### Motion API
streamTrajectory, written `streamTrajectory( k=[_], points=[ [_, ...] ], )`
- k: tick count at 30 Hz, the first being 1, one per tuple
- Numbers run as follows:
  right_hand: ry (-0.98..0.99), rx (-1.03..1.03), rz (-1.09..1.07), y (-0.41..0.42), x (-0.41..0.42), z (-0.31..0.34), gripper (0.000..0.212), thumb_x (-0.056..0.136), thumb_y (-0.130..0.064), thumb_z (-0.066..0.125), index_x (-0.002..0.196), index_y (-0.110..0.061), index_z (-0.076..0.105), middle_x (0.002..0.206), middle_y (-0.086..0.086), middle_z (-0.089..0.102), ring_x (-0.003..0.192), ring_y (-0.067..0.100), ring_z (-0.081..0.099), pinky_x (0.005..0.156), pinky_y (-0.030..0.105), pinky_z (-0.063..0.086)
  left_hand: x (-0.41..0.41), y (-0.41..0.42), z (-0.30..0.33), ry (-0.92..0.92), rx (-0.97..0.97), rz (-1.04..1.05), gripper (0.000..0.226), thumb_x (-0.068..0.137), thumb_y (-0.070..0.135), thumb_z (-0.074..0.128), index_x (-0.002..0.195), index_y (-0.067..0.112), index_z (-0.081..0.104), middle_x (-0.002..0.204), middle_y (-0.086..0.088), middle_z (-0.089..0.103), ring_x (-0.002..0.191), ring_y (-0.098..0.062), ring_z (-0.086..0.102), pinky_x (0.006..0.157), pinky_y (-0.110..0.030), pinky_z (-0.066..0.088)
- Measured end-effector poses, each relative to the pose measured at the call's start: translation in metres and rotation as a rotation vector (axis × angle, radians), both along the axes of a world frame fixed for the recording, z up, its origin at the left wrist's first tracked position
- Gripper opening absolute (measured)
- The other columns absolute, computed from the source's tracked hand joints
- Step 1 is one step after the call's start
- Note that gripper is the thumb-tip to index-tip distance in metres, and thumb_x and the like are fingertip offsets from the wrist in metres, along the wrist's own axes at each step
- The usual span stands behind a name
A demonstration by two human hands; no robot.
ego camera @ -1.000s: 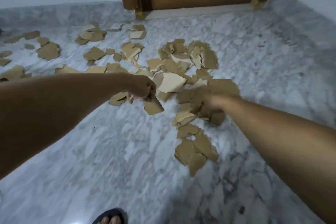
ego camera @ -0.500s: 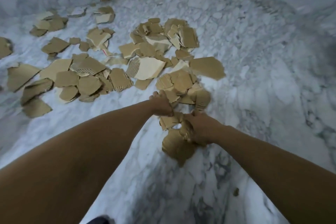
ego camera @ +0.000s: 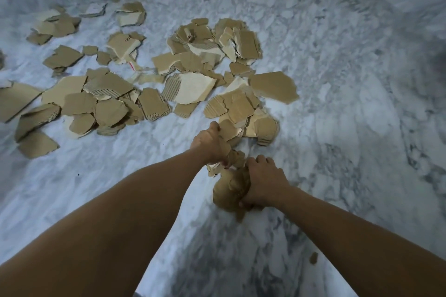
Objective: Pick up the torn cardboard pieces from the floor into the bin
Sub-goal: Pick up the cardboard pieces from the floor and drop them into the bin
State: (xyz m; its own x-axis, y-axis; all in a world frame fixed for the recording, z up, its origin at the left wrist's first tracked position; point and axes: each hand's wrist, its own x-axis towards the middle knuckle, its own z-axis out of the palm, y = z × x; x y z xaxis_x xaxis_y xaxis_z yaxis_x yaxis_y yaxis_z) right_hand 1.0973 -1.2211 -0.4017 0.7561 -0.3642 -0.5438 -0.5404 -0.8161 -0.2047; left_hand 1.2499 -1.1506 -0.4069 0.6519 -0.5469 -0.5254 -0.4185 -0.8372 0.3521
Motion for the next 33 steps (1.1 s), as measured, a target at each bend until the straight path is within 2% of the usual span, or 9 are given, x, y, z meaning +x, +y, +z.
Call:
streamTrajectory(
  k=[5,8,11,14,16,19,23,29,33],
  points=[
    [-0.07,0.134,-0.016,0.001,0.006,-0.003,0.082,0.054,-0.035,0.091,0.113,-0.018,0.038,0.11,0.006,0.055,0.097,0.026,0.059,0.068,0.033,0.046,0.015,0.009,0.005,0.028,0.0,0.102,0.08,0.06,0.025,0.082,0.133,0.027,0.048,0.115,-0.002,0.061,0.097,-0.025,0.064,0.072,-0.032,0.058],
    [-0.108,0.182,-0.068,-0.004,0.013,-0.006,0.075,0.057,-0.032,0.089,0.11,-0.017,0.037,0.101,0.005,0.058,0.09,0.025,0.06,0.066,0.034,0.049,0.029,0.012,0.004,-0.023,-0.056,0.194,0.058,0.072,0.024,0.066,0.128,0.033,0.056,0.106,-0.001,0.067,0.091,-0.024,0.067,0.075,-0.031,0.059],
    [-0.173,0.203,-0.158,-0.026,0.028,0.0,0.08,0.065,-0.028,0.086,0.126,-0.015,0.036,0.105,0.005,0.056,0.096,0.026,0.059,0.073,0.035,0.05,0.046,0.017,0.006,-0.036,-0.179,0.357,0.046,0.082,0.024,0.044,0.123,0.036,0.061,0.091,0.001,0.069,0.079,-0.022,0.07,0.068,-0.029,0.06],
    [-0.258,0.134,-0.302,-0.055,0.048,0.013,0.094,0.062,-0.024,0.09,0.137,-0.018,0.033,0.124,0.009,0.054,0.116,0.032,0.055,0.088,0.037,0.049,0.065,0.02,0.006,-0.04,-0.256,0.356,0.046,0.081,0.024,0.053,0.126,0.031,0.059,0.103,-0.001,0.071,0.092,-0.023,0.068,0.079,-0.029,0.057],
    [-0.264,0.074,-0.349,-0.074,0.063,0.018,0.093,0.062,-0.027,0.09,0.136,-0.018,0.035,0.127,0.01,0.055,0.118,0.033,0.054,0.086,0.035,0.046,0.078,0.022,0.001,-0.06,-0.239,0.281,0.055,0.077,0.018,0.07,0.13,0.025,0.057,0.111,-0.002,0.067,0.098,-0.022,0.065,0.081,-0.027,0.052],
    [-0.198,0.022,-0.373,-0.093,0.082,0.018,0.097,0.063,-0.042,0.087,0.139,-0.014,0.033,0.133,0.012,0.049,0.124,0.032,0.047,0.093,0.037,0.045,0.094,0.026,-0.004,-0.128,-0.117,0.208,0.074,0.067,0.022,0.083,0.134,0.029,0.051,0.101,0.003,0.055,0.077,-0.012,0.057,0.066,-0.021,0.048],
    [-0.032,-0.028,-0.389,-0.096,0.099,0.005,0.105,0.067,-0.063,0.076,0.144,-0.009,0.03,0.143,0.015,0.026,0.133,0.036,0.028,0.104,0.047,0.038,0.095,0.026,-0.016,-0.162,0.05,0.103,0.109,0.044,0.061,0.087,0.135,0.024,0.038,0.136,-0.01,0.035,0.119,-0.027,0.043,0.1,-0.038,0.042],
    [-0.13,0.133,-0.663,-0.088,0.11,-0.002,0.108,0.056,-0.038,0.092,0.141,-0.009,0.032,0.136,0.012,0.036,0.123,0.032,0.049,0.08,0.032,0.047,0.087,0.025,-0.018,-0.16,-0.041,0.074,0.085,0.06,0.044,0.085,0.132,0.018,0.046,0.123,-0.009,0.05,0.114,-0.032,0.052,0.097,-0.043,0.047],
    [-0.202,0.305,-0.694,-0.086,0.117,0.005,0.088,0.06,-0.022,0.092,0.134,-0.01,0.045,0.128,0.009,0.057,0.119,0.027,0.054,0.085,0.028,0.046,0.078,0.027,-0.004,-0.011,-0.161,0.308,0.041,0.075,0.019,0.064,0.115,0.027,0.062,0.104,-0.006,0.067,0.096,-0.03,0.065,0.078,-0.035,0.058]
  ],
)
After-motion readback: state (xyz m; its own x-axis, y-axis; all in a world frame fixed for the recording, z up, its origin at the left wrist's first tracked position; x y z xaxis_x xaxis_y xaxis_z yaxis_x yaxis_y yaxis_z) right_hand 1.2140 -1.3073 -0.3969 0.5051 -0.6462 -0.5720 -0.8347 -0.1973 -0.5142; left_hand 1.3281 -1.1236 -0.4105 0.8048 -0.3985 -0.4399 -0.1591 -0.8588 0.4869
